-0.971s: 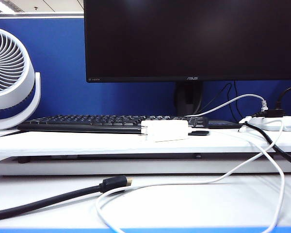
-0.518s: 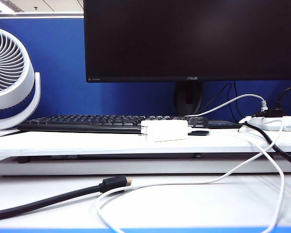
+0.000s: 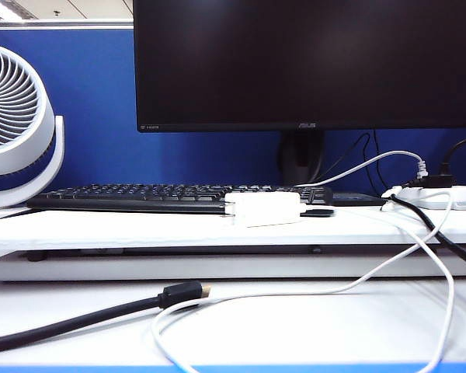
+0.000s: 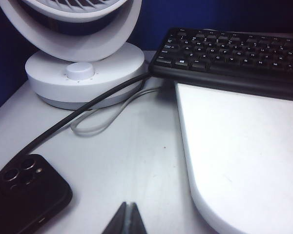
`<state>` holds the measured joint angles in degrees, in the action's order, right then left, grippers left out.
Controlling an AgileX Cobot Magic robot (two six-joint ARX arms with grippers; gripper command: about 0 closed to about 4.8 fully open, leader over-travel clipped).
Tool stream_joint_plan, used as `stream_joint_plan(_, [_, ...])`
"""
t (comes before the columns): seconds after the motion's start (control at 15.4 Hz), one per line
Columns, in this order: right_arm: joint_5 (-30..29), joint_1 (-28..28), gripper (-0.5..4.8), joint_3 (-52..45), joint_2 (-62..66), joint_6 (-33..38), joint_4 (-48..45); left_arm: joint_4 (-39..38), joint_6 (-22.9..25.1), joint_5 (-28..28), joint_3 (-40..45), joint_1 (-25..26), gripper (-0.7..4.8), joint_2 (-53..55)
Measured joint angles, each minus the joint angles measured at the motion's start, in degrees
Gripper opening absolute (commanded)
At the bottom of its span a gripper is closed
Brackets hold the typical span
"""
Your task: Pick up the Type-C charging cable and the charging base, insert one end of the Type-C charger into the corresponding slot on the base, and finally place the plugged-in charger back on the table.
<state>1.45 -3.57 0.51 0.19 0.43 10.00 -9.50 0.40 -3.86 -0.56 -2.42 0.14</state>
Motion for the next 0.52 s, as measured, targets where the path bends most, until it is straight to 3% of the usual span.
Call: stream_joint_plan(0.52, [0.0, 0.1, -0.05, 0.0, 0.0, 3.0, 0.0, 0.0, 0.0, 0.0, 0.0, 0.0, -0.03, 0.0])
